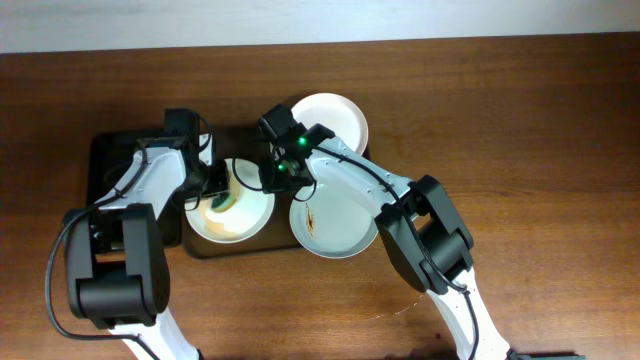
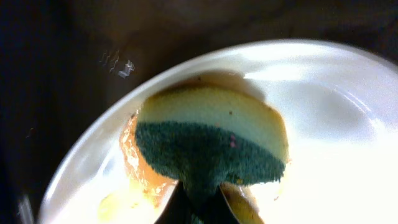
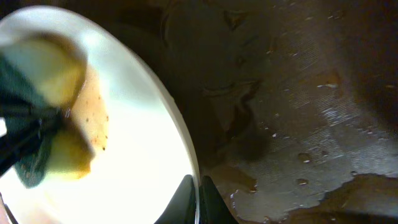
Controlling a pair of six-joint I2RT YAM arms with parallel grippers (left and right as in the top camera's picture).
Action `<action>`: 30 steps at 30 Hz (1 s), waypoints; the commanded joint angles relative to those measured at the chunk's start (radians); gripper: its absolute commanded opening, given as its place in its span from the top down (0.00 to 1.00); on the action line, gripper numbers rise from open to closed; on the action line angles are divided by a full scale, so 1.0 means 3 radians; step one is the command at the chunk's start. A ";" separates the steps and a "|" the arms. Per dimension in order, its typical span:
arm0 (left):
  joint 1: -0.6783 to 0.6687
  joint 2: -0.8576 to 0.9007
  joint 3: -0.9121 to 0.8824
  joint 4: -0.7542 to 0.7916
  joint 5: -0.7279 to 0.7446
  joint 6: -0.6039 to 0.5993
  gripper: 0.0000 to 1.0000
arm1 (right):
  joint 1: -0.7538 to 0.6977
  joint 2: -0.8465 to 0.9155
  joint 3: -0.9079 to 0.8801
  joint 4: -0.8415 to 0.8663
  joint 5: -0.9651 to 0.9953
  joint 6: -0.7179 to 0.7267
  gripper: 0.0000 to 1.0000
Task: Clean dirty plates on tray and stack at the side
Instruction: 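Scrub the white plate with the sponge in the left gripper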
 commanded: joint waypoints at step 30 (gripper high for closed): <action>-0.0216 0.0385 0.0392 -0.0500 0.0387 0.0580 0.99 | -0.0090 0.0060 0.0006 -0.0027 0.0009 -0.0024 0.96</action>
